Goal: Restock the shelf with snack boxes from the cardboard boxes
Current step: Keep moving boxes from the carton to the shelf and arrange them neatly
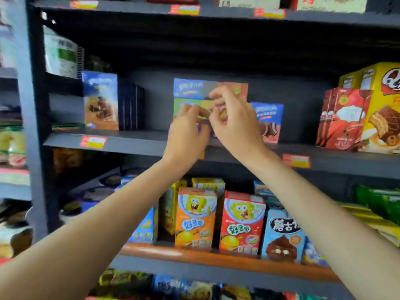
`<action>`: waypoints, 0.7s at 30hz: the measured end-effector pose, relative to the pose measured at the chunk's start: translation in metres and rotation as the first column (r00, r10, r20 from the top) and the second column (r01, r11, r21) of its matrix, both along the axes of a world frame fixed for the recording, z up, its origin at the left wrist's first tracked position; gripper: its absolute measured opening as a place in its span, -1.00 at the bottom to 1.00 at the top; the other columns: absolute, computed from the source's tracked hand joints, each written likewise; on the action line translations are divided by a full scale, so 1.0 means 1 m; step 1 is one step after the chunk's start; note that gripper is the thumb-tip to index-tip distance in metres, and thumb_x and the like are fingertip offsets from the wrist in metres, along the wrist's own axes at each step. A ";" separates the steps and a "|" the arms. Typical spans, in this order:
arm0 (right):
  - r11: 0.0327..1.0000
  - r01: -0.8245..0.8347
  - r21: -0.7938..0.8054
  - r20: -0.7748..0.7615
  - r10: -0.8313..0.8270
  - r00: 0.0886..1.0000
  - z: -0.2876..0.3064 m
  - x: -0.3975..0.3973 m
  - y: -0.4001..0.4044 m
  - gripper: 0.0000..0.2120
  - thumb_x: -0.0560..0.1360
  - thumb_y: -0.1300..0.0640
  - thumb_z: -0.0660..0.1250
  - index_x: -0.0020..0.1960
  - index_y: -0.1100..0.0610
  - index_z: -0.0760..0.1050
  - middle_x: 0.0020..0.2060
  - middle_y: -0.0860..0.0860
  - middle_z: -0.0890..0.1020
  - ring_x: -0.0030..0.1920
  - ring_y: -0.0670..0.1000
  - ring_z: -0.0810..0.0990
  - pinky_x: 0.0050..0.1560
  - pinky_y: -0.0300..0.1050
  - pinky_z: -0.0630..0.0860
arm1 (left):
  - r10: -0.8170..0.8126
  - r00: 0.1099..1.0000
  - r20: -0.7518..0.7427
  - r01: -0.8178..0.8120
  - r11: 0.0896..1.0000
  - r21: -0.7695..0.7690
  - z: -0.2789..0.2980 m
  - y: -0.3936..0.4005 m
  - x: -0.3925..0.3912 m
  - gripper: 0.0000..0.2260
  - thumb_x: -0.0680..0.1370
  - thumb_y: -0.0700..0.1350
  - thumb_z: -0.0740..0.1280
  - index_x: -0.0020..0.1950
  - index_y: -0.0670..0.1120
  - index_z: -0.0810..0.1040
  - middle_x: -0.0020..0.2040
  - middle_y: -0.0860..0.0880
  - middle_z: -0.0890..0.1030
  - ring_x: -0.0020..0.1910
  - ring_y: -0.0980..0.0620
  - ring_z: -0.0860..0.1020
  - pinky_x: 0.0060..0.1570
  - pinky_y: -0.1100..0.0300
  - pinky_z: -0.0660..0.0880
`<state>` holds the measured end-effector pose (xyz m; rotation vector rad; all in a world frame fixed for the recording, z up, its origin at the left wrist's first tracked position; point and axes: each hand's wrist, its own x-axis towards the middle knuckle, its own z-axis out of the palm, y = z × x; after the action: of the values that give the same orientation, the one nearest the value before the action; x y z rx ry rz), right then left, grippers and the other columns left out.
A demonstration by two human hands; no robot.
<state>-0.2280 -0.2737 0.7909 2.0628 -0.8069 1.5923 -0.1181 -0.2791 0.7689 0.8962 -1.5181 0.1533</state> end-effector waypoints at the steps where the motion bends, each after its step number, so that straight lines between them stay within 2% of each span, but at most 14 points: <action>1: 0.997 -0.067 -0.030 -0.003 0.067 0.998 -0.016 0.026 0.013 -0.71 0.43 0.31 0.18 0.14 0.26 0.46 -0.11 0.09 0.60 -0.12 0.09 0.59 -0.14 -0.02 0.53 | 0.016 1.000 -0.001 -0.016 0.997 -0.078 -0.016 0.016 0.019 -0.88 0.48 -0.25 0.26 -0.02 -0.20 0.53 -0.06 -0.01 0.45 -0.12 0.02 0.49 -0.13 0.22 0.32; 3: 0.981 -0.187 -0.045 -0.004 0.187 0.982 -0.061 0.073 0.036 -0.64 0.39 0.38 0.18 0.18 0.32 0.42 -0.05 0.15 0.56 -0.09 0.04 0.56 -0.08 -0.15 0.48 | 0.049 0.999 -0.014 -0.050 0.989 -0.139 -0.061 0.048 0.061 -0.88 0.48 -0.20 0.26 -0.07 -0.24 0.50 -0.11 -0.09 0.46 -0.13 -0.01 0.45 -0.17 0.13 0.33; 5: 0.958 -0.283 0.035 -0.010 0.284 0.959 -0.124 0.118 0.057 -0.61 0.35 0.42 0.18 0.18 0.37 0.40 0.01 0.23 0.50 -0.08 -0.02 0.48 -0.07 -0.22 0.46 | 0.111 0.994 0.019 -0.109 0.991 -0.083 -0.127 0.077 0.110 -0.90 0.45 -0.25 0.25 -0.08 -0.24 0.49 -0.11 -0.14 0.49 -0.12 -0.02 0.43 -0.16 0.07 0.36; 7: 0.912 -0.361 0.193 -0.035 0.374 0.927 -0.205 0.161 0.079 -0.62 0.35 0.43 0.19 0.17 0.38 0.40 0.03 0.25 0.47 -0.06 -0.03 0.45 -0.08 -0.26 0.47 | 0.177 0.978 0.112 -0.190 0.975 0.117 -0.215 0.108 0.162 -0.84 0.41 -0.31 0.23 -0.04 -0.25 0.48 -0.07 -0.18 0.49 -0.06 -0.09 0.44 -0.11 -0.01 0.42; 9: 0.830 -0.346 0.438 -0.084 0.421 0.903 -0.306 0.195 0.099 -0.60 0.35 0.43 0.19 0.20 0.34 0.39 0.06 0.25 0.45 -0.05 0.03 0.48 -0.09 -0.18 0.48 | 0.228 0.952 0.204 -0.294 0.868 0.400 -0.316 0.146 0.207 -0.75 0.40 -0.23 0.13 0.01 -0.25 0.47 -0.01 -0.22 0.48 -0.02 -0.21 0.46 -0.06 -0.11 0.44; 11: 0.727 -0.243 0.642 -0.176 0.448 0.877 -0.411 0.217 0.115 -0.56 0.37 0.38 0.19 0.24 0.24 0.35 0.09 0.22 0.44 -0.02 0.07 0.44 -0.09 -0.04 0.46 | 0.254 0.912 0.321 -0.405 0.678 0.614 -0.413 0.186 0.241 -0.64 0.36 -0.12 0.05 0.04 -0.23 0.45 -0.01 -0.26 0.48 -0.04 -0.28 0.48 -0.09 -0.11 0.45; 13: 0.601 -0.090 0.794 -0.265 0.476 0.839 -0.513 0.227 0.134 -0.54 0.39 0.35 0.22 0.28 0.19 0.32 0.15 0.20 0.41 0.04 0.15 0.43 -0.08 0.05 0.49 | 0.212 0.874 0.437 -0.483 0.480 0.732 -0.505 0.225 0.265 -0.69 0.36 -0.14 0.11 0.04 -0.20 0.44 -0.06 -0.27 0.49 -0.08 -0.30 0.52 -0.15 -0.09 0.45; 15: 0.387 0.127 0.913 -0.331 0.522 0.786 -0.605 0.223 0.159 -0.53 0.44 0.34 0.24 0.34 0.21 0.30 0.24 0.18 0.34 0.11 0.13 0.39 0.02 -0.03 0.41 | 0.126 0.849 0.514 -0.527 0.283 0.801 -0.590 0.261 0.278 -0.71 0.34 -0.19 0.23 0.04 -0.23 0.49 -0.07 -0.28 0.52 -0.10 -0.31 0.55 -0.20 -0.09 0.49; 16: 0.258 0.234 0.937 -0.342 0.551 0.761 -0.651 0.216 0.172 -0.54 0.47 0.34 0.23 0.35 0.22 0.28 0.27 0.16 0.29 0.08 0.10 0.36 -0.01 -0.13 0.34 | 0.067 0.842 0.535 -0.537 0.196 0.820 -0.630 0.278 0.281 -0.69 0.33 -0.18 0.24 0.03 -0.24 0.50 -0.09 -0.27 0.53 -0.15 -0.30 0.56 -0.26 -0.06 0.51; 17: 0.155 0.331 0.931 -0.359 0.564 0.743 -0.696 0.208 0.185 -0.55 0.49 0.32 0.23 0.35 0.21 0.26 0.27 0.14 0.26 0.06 0.09 0.36 -0.06 -0.15 0.30 | 0.011 0.838 0.545 -0.542 0.121 0.832 -0.668 0.295 0.282 -0.69 0.33 -0.16 0.21 0.02 -0.25 0.51 -0.12 -0.26 0.53 -0.20 -0.28 0.56 -0.32 -0.03 0.51; 18: 0.090 0.431 0.898 -0.401 0.571 0.716 -0.739 0.200 0.196 -0.57 0.49 0.28 0.23 0.34 0.19 0.26 0.26 0.12 0.25 0.09 0.12 0.38 -0.03 -0.10 0.33 | -0.046 0.840 0.540 -0.537 0.065 0.841 -0.704 0.310 0.280 -0.68 0.34 -0.14 0.17 0.00 -0.24 0.51 -0.14 -0.24 0.53 -0.22 -0.27 0.56 -0.34 -0.01 0.51; 20: 0.031 0.618 0.786 -0.506 0.607 0.613 -0.816 0.184 0.219 -0.57 0.49 0.20 0.25 0.33 0.18 0.26 0.23 0.13 0.27 0.20 0.19 0.38 0.07 -0.01 0.40 | -0.150 0.855 0.497 -0.500 0.022 0.866 -0.772 0.335 0.269 -0.64 0.30 -0.10 0.09 -0.03 -0.22 0.51 -0.16 -0.21 0.52 -0.22 -0.24 0.56 -0.31 0.01 0.50; 21: 0.039 0.708 0.705 -0.558 0.646 0.521 -0.850 0.177 0.229 -0.55 0.49 0.16 0.27 0.34 0.18 0.25 0.25 0.14 0.29 0.25 0.20 0.36 0.12 0.02 0.40 | -0.196 0.867 0.459 -0.466 0.012 0.885 -0.803 0.344 0.260 -0.62 0.27 -0.10 0.08 -0.04 -0.21 0.51 -0.17 -0.20 0.52 -0.24 -0.24 0.56 -0.28 0.02 0.50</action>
<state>-0.0508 -0.0450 -0.0596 3.0214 -1.7651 -0.9965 0.1415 0.0645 -0.0336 2.3886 -1.9093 -0.8223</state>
